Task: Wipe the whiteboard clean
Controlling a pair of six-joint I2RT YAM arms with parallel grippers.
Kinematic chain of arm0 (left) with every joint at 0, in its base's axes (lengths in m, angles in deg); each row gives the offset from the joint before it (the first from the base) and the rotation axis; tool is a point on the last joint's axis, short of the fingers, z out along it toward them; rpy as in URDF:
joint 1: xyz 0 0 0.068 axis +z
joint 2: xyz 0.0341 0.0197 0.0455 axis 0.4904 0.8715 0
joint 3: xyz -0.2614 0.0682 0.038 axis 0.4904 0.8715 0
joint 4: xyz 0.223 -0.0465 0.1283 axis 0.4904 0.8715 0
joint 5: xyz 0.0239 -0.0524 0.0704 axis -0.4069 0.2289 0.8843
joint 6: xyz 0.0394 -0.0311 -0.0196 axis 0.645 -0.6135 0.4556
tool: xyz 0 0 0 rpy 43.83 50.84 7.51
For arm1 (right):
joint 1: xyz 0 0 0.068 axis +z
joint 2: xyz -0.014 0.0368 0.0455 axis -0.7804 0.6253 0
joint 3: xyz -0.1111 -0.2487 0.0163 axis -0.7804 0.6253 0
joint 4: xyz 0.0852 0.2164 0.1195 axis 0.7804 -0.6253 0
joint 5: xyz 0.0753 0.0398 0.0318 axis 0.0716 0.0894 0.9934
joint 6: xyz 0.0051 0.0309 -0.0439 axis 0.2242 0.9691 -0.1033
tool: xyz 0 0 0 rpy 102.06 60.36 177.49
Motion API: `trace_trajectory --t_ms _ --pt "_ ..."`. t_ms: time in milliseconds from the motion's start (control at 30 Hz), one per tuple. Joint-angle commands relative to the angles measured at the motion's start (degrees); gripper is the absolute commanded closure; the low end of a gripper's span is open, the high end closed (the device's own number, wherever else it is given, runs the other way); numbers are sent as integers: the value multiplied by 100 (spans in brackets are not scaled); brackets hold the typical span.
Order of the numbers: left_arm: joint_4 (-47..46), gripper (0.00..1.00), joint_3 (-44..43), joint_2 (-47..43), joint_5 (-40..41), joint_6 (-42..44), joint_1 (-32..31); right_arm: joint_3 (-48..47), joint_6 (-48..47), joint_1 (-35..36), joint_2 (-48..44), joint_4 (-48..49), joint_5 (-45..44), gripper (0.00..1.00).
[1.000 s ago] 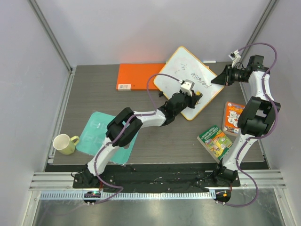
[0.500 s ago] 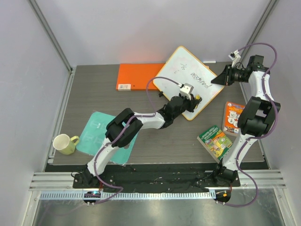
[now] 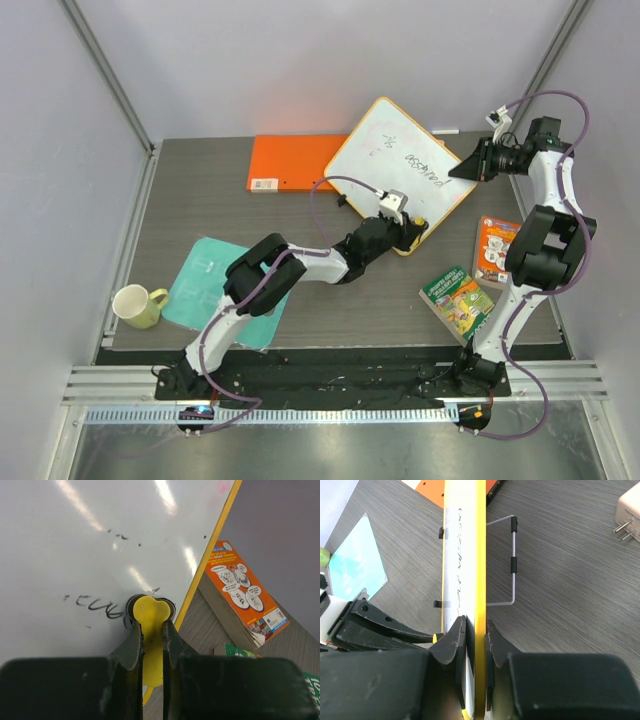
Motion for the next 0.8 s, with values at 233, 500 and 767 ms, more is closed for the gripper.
trace_trajectory --t_ms 233,500,767 --pt "748 100 928 -361 843 -294 386 -1 -801 294 -17 -176 -617 99" --pt "1389 100 -388 -142 957 -101 510 25 -836 285 -8 -185 -634 99" --pt "1979 100 -1699 262 1431 304 554 7 -871 285 10 -211 -652 99"
